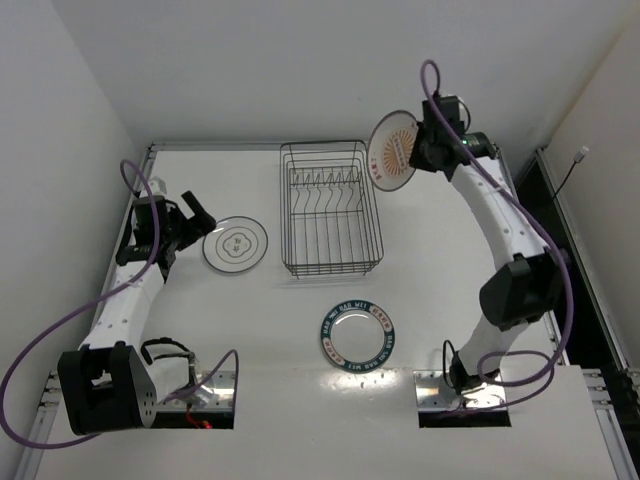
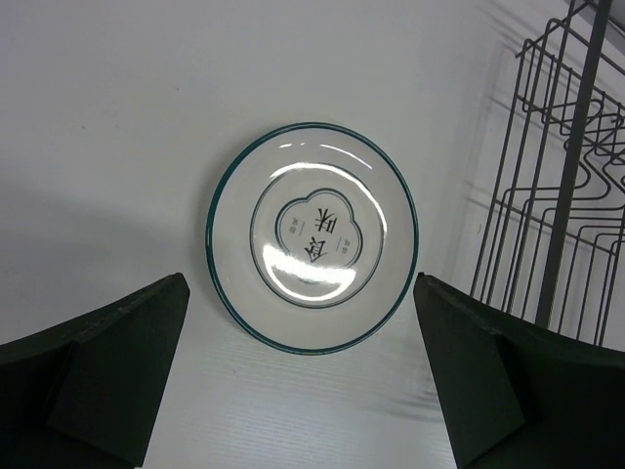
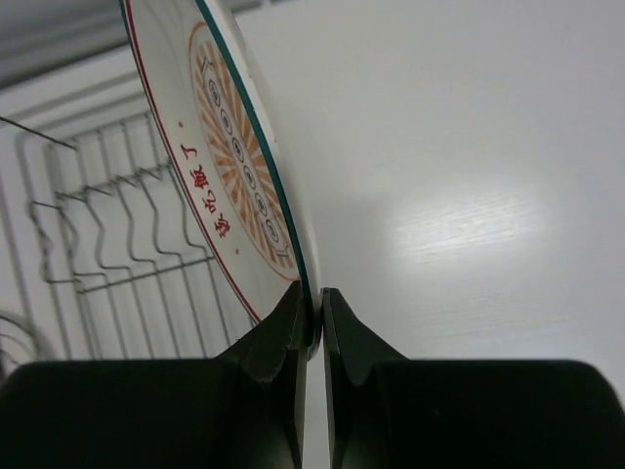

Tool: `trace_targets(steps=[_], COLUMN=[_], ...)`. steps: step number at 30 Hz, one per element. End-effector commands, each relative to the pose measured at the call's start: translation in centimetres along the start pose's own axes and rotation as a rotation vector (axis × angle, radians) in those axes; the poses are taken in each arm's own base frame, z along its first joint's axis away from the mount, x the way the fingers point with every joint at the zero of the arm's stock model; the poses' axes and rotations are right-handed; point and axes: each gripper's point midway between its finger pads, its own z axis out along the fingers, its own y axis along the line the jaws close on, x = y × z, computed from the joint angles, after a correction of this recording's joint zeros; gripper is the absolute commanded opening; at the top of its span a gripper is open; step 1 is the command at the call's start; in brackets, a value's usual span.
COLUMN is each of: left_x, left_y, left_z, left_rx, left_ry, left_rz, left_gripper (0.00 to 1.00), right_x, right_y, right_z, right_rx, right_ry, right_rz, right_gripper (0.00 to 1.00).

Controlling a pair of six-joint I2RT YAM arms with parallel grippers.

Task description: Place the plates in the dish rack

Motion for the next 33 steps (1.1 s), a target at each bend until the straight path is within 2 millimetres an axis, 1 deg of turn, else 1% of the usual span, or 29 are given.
trace_targets(steps=[1,2,3,4,5,6,7,8,9,10,11,12,13,14,15,16,17,18,20,21,22,24,26,28,29,30,31,32,33], left_x=[-1.9,-1.7,-1.7,-1.7,-1.8,-1.8,-1.8,-1.8,-1.8,-1.8,-1.8,-1.8,-1.8,-1.8,-1.8,-1.8,-1.8,-1.8,-1.8,-1.8,-1.8,-1.6,-2.0,-1.9,-1.9,-1.7,-1.7,-1.6,-1.6], left_y=[-1.0,-0.9,-0.9,-0.9,-0.7,-0.7,-0.7,-0.7,-0.7,-0.7,-0.7,-0.7,-0.7,-0.7,-0.7,-0.7,-0.7,-0.7,-0.7,-0.7,-0.7,-0.6,-0.8,-0.9,-0.9,-0.9,-0.9,-1.1,-1.1], left_z=[-0.2,-0.2,-0.2,-0.2,-0.2,-0.2,-0.2,-0.2,-0.2,-0.2,-0.2,-0.2,-0.2,-0.2,-0.2,-0.2,-0.2,-0.2,-0.2,-0.2,-0.2,0.0,0.0,-0.1,-0.1,0.1,0.1,0.1,0.1], left_rx=[0.017,0.013,0.013,0.013,0.004,0.004,0.004,0.004,0.004,0.004,0.004,0.004,0.004,0.004,0.004,0.004,0.004,0.004,0.004,0.004,0.004,-0.001,0.004,0.012,0.012,0.016,0.016,0.024,0.024], left_ry=[-0.048,-0.039,-0.039,-0.039,-0.044,-0.044,-0.044,-0.044,-0.044,-0.044,-0.044,-0.044,-0.044,-0.044,-0.044,-0.044,-0.044,-0.044,-0.044,-0.044,-0.044,-0.036,-0.044,-0.040,-0.040,-0.028,-0.028,-0.024,-0.024], left_rz=[0.016,0.016,0.016,0.016,0.016,0.016,0.016,0.016,0.016,0.016,0.016,0.016,0.016,0.016,0.016,0.016,0.016,0.016,0.016,0.016,0.016,0.015,0.016,0.016,0.016,0.016,0.016,0.016,0.016], left_gripper=[1.00,1.00,1.00,1.00,1.00,1.00,1.00,1.00,1.00,1.00,1.00,1.00,1.00,1.00,1.00,1.00,1.00,1.00,1.00,1.00,1.00,1.00,1.00,1.00,1.00,1.00,1.00,1.00,1.00], right_x=[-1.3,-1.1,0.0,0.0,0.4,1.3,1.6,1.8,1.7,2.4,2.4,3.1,2.9,2.9,3.2,2.8,3.0,3.1,2.5,3.1,2.6,2.7,4.0,4.6,5.8,7.0,7.4,8.0,8.9], right_y=[-0.1,0.6,1.1,1.0,1.6,1.8,1.7,2.0,1.7,2.0,2.3,2.2,2.0,2.6,2.0,2.5,2.9,2.8,3.9,3.9,4.5,5.2,6.6,6.9,7.6,7.6,7.6,8.1,8.0], right_z=[-0.2,0.0,1.0,1.5,1.8,2.7,3.1,3.2,3.2,3.7,3.8,4.1,3.9,4.3,4.3,4.1,4.1,4.6,4.0,4.9,4.6,4.9,5.5,5.3,5.4,5.6,5.3,5.5,5.7], right_rx=[0.098,0.089,0.089,0.101,0.097,0.110,0.122,0.129,0.145,0.157,0.163,0.191,0.200,0.202,0.233,0.238,0.244,0.258,0.248,0.257,0.258,0.268,0.260,0.275,0.277,0.282,0.287,0.269,0.269], right_ry=[-0.051,-0.046,-0.019,-0.017,-0.004,0.016,0.021,0.025,0.017,0.034,0.033,0.051,0.046,0.043,0.056,0.046,0.046,0.052,0.029,0.048,0.036,0.042,0.076,0.082,0.094,0.119,0.119,0.127,0.149], right_rz=[-0.064,-0.073,-0.090,-0.092,-0.104,-0.120,-0.124,-0.135,-0.136,-0.152,-0.161,-0.183,-0.183,-0.191,-0.204,-0.200,-0.212,-0.219,-0.215,-0.226,-0.230,-0.258,-0.312,-0.339,-0.378,-0.403,-0.406,-0.411,-0.412], right_gripper=[0.00,0.00,0.00,0.00,0.00,0.00,0.00,0.00,0.00,0.00,0.00,0.00,0.00,0.00,0.00,0.00,0.00,0.00,0.00,0.00,0.00,0.00,0.00,0.00,0.00,0.00,0.00,0.00,0.00])
